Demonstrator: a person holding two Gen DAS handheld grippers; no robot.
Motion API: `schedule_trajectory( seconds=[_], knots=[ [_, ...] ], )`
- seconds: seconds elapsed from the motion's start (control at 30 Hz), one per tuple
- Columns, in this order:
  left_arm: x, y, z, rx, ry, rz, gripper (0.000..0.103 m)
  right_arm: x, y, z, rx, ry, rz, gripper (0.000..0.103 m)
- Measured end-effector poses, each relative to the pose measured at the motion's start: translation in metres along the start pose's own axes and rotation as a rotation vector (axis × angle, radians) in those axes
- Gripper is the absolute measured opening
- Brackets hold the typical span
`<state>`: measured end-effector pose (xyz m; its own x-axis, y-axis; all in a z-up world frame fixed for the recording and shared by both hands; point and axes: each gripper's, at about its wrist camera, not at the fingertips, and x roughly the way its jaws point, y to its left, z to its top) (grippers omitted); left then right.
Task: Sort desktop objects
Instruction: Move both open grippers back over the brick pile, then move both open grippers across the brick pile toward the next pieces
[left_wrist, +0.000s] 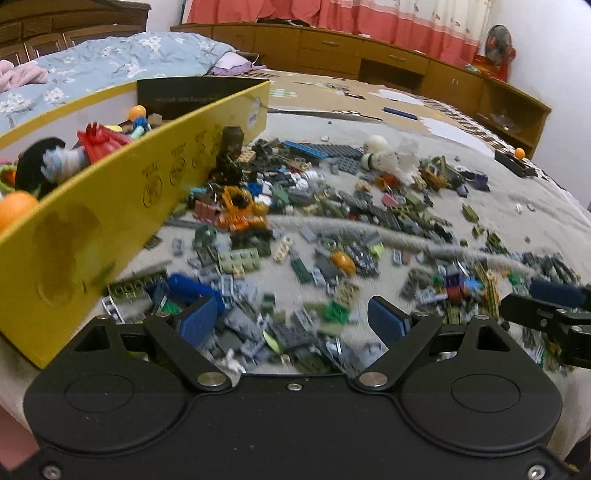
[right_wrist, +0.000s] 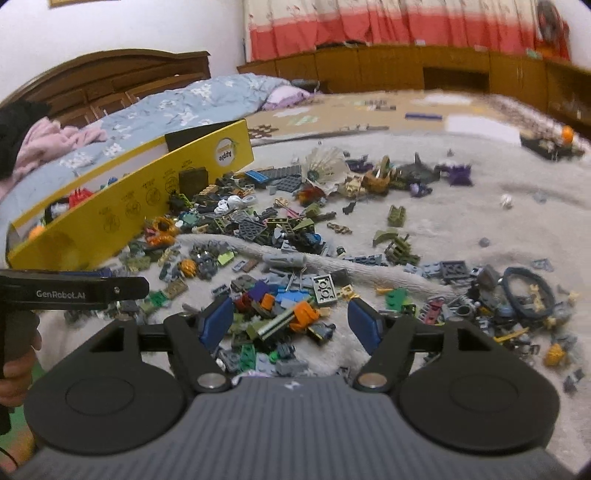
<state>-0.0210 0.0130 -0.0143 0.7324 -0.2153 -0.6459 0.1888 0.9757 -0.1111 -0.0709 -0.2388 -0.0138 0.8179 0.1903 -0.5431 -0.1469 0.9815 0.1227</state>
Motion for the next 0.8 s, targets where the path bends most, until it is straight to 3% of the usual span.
schedule_trajectory(
  seconds=[0.2, 0.27, 0.37, 0.43, 0.6, 0.67, 0.8],
  knots=[
    [0.002, -0.011, -0.01, 0.05, -0.054, 0.002, 0.075, -0.008, 0.027, -0.016, -0.117, -0.053, -0.019, 0.085],
    [0.001, -0.014, -0.011, 0.067, -0.073, -0.001, 0.062, -0.009, 0.033, -0.019, -0.138, -0.068, -0.022, 0.084],
    [0.001, -0.017, -0.012, 0.092, -0.092, -0.015, 0.049, -0.01, 0.038, -0.021, -0.14, -0.09, -0.02, 0.084],
    [0.003, -0.018, -0.013, 0.098, -0.093, -0.028, 0.047, -0.01, 0.038, -0.021, -0.124, -0.097, -0.012, 0.078],
    [0.007, -0.021, -0.016, 0.116, -0.102, -0.05, 0.038, -0.005, 0.038, -0.019, -0.091, -0.088, 0.02, 0.039],
    [0.01, -0.023, -0.017, 0.131, -0.094, -0.052, 0.026, -0.001, 0.041, -0.018, -0.084, -0.074, 0.044, 0.031],
    [0.013, -0.023, -0.017, 0.141, -0.101, -0.064, 0.022, 0.008, 0.047, -0.019, -0.08, -0.057, 0.072, 0.029]
  ],
)
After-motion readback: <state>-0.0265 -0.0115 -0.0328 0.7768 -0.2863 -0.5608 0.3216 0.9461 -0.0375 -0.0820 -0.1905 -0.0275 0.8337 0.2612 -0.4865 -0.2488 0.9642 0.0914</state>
